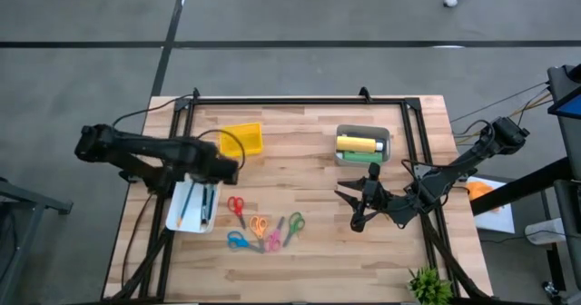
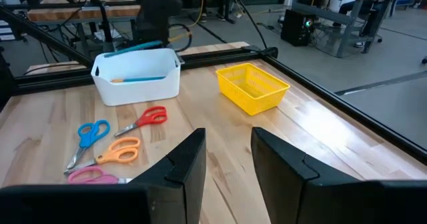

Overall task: Pick & Place Paint Supplies
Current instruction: Put the blue paintbrush into the white bin

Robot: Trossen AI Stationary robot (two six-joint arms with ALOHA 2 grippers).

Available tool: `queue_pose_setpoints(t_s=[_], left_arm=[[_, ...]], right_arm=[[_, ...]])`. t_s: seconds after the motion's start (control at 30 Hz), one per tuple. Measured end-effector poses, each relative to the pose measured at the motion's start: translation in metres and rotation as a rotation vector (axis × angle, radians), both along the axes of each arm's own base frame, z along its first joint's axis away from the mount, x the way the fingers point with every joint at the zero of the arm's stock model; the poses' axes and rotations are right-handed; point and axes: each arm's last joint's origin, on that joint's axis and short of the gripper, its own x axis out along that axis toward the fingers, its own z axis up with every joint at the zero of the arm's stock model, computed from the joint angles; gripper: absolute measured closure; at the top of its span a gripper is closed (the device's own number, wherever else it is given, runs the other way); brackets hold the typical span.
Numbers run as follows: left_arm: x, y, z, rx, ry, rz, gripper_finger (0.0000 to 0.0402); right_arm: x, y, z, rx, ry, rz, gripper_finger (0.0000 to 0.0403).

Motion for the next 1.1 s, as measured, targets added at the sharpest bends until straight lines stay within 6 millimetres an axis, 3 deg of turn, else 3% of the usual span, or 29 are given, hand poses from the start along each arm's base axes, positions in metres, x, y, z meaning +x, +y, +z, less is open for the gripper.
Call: queue_pose_setpoints(t_s=[0.27,0.43,1.1], left_arm=[[-0.02,-0.043,0.0,0.076,0.064,-0.052,0.0378],[-0.033,-0.06,-0.013,0.118,0.094,-0.072,0.0378],[-0.049,-0.061,-0.091,0.09,0.121,-0.055,0.0378]], right_arm=[[0.0,0.0,0.0,0.0,0.0,0.0,0.0283],[0.0,0.0,0.0,0.0,0.0,0.0,0.0283],[0.0,0.0,0.0,0.0,0.0,0.0,0.0283]])
